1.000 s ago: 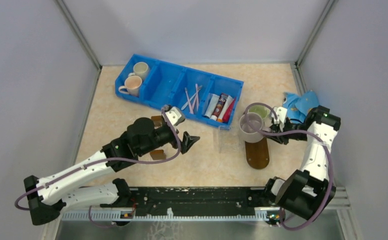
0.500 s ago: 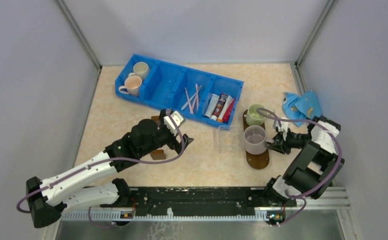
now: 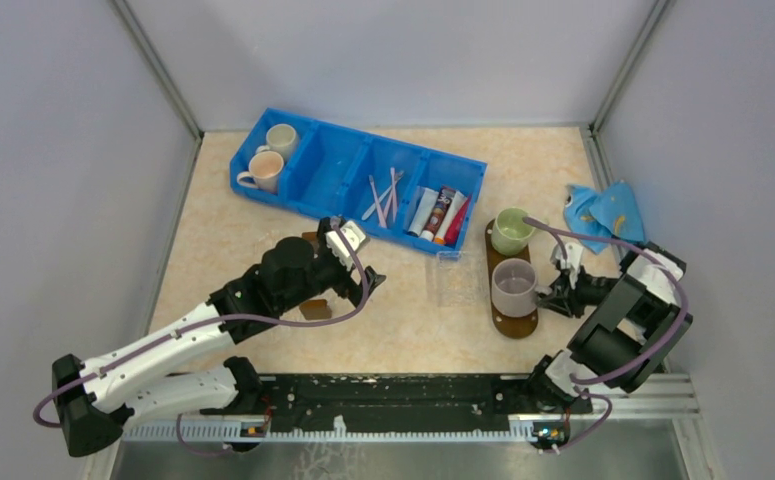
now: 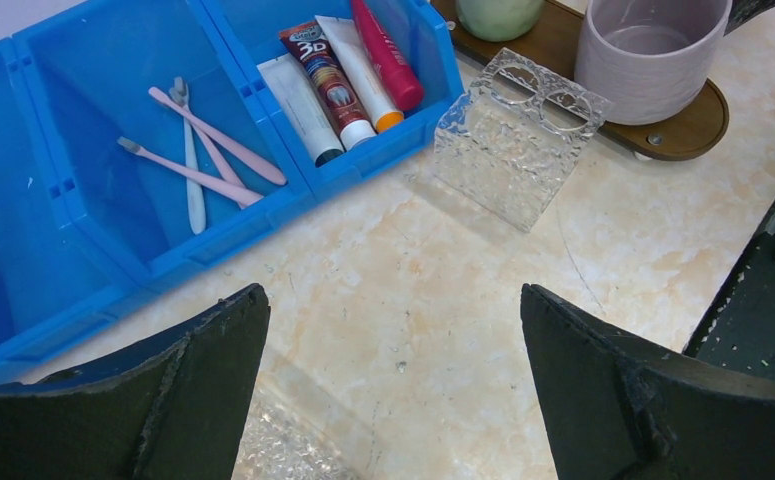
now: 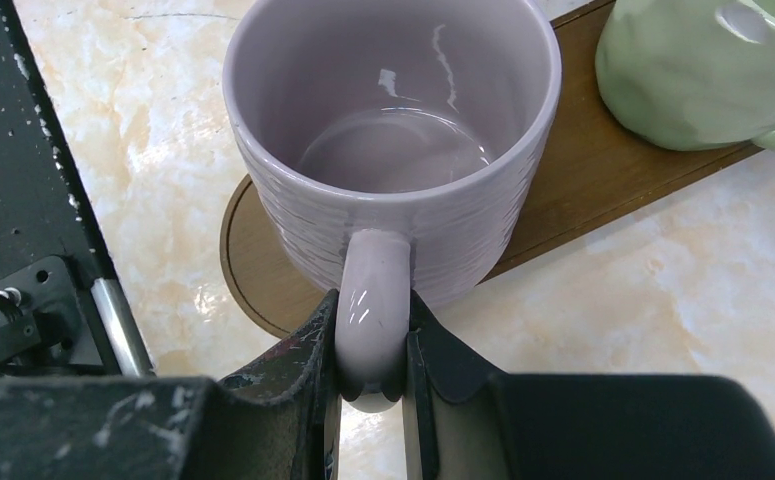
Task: Prepare toiletry sets of a toothbrush and toothpaste on the tray
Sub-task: Place the cup on the tray.
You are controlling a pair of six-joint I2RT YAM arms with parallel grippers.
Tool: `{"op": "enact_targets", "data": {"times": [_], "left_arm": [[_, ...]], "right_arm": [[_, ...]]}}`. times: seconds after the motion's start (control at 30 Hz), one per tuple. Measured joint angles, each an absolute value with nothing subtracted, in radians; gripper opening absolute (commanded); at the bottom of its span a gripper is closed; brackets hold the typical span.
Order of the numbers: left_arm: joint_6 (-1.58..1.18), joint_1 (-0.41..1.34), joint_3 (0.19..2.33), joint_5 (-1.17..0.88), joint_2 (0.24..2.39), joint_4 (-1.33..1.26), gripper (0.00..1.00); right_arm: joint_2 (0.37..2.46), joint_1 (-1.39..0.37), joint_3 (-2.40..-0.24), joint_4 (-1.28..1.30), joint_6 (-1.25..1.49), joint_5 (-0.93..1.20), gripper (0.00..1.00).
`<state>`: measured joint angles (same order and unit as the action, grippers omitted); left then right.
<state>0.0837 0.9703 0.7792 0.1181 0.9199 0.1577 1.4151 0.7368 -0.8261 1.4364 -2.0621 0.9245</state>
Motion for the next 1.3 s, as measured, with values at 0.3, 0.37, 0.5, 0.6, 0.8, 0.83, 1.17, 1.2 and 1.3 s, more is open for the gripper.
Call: {"op": "enact_targets", "data": {"times": [0.3, 0.37, 0.5, 0.6, 0.8, 0.83, 1.17, 1.2, 1.3], "left_arm": [[0.087, 0.968, 0.779, 0.118, 0.92, 0.158, 0.99], [0.088, 0.968, 0.779, 0.118, 0.92, 0.158, 0.99], [0.088, 0.968, 0.779, 0.118, 0.92, 0.158, 0.99], [0.088, 0.968, 0.779, 0.118, 0.922, 0.157, 0.99], [0.088, 0.968, 0.779, 0.118, 0.929, 0.158, 0.99], [0.088, 0.967, 0.779, 0.118, 0.93, 0.158, 0.99], [0.088, 0.959, 0.779, 0.114, 0.933, 0.158, 0.99], [0.088, 0.959, 0.779, 0.114, 0.933, 0.158, 0.99], [0.088, 0.959, 0.779, 0.113, 0.934, 0.158, 0.99]], "right_arm": [[1.417, 0.763, -0.818, 1.441, -2.068, 0.921, 0.0], [1.425, 0.77, -0.818, 1.444, -2.068, 0.922, 0.02], [1.452, 0.78, -0.818, 1.451, -2.069, 0.926, 0.09], [1.47, 0.784, -0.809, 1.452, -2.069, 0.934, 0.13], [1.479, 0.794, -0.778, 1.438, -2.077, 0.952, 0.15], [1.479, 0.795, -0.777, 1.434, -2.077, 0.952, 0.15], [1.479, 0.817, -0.777, 1.413, -2.082, 0.936, 0.22], [1.479, 0.818, -0.777, 1.412, -2.083, 0.935, 0.24], [1.479, 0.82, -0.777, 1.398, -2.084, 0.917, 0.27]]}}
